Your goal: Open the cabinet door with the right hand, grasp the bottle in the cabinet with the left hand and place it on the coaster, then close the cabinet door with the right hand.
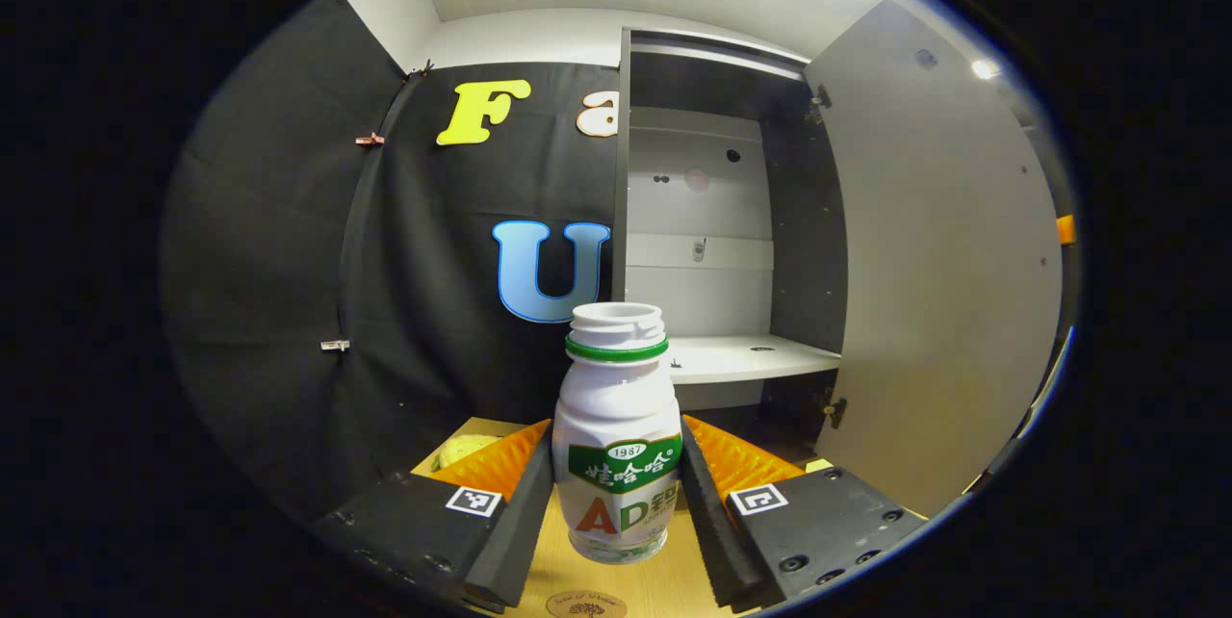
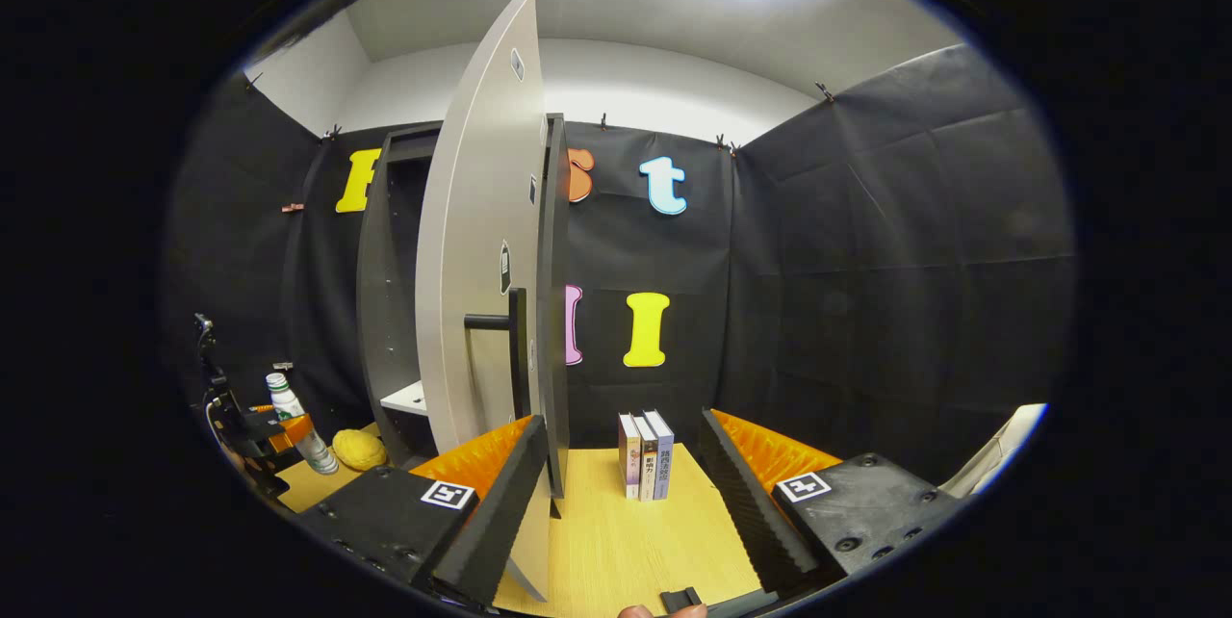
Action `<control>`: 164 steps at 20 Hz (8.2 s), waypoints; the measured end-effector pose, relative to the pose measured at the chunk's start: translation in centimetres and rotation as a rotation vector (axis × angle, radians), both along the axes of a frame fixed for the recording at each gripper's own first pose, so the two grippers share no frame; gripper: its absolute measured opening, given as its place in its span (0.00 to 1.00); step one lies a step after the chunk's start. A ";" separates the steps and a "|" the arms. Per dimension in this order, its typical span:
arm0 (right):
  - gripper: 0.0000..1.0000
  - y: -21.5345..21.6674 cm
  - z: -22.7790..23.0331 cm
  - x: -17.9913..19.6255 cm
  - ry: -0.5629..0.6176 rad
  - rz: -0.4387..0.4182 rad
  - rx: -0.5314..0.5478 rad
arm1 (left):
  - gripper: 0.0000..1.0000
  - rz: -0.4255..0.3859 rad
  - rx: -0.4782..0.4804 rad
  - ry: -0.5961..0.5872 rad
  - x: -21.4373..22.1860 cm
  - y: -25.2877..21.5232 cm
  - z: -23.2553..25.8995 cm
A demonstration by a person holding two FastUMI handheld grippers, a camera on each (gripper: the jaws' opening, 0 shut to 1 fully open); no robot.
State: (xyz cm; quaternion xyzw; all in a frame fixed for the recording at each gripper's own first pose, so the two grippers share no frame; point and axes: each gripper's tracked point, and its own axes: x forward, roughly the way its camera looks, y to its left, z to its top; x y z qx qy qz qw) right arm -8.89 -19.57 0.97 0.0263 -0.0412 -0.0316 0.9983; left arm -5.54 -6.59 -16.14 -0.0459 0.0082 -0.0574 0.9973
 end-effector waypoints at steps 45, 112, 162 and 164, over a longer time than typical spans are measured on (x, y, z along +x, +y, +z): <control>0.98 -0.5 -2.3 0.6 0.024 -0.054 0.007 | 0.98 -0.054 0.044 0.084 -1.7 -0.1 -8.1; 0.97 24.4 -3.3 3.1 0.113 0.273 0.089 | 0.98 0.075 0.071 0.033 -5.1 13.1 5.1; 0.96 21.9 -5.3 3.5 0.070 0.141 -0.053 | 0.98 0.027 0.080 0.017 -3.8 9.8 7.6; 0.96 21.8 -5.3 3.4 0.069 0.140 -0.055 | 0.98 0.028 0.078 0.017 -3.9 9.8 7.7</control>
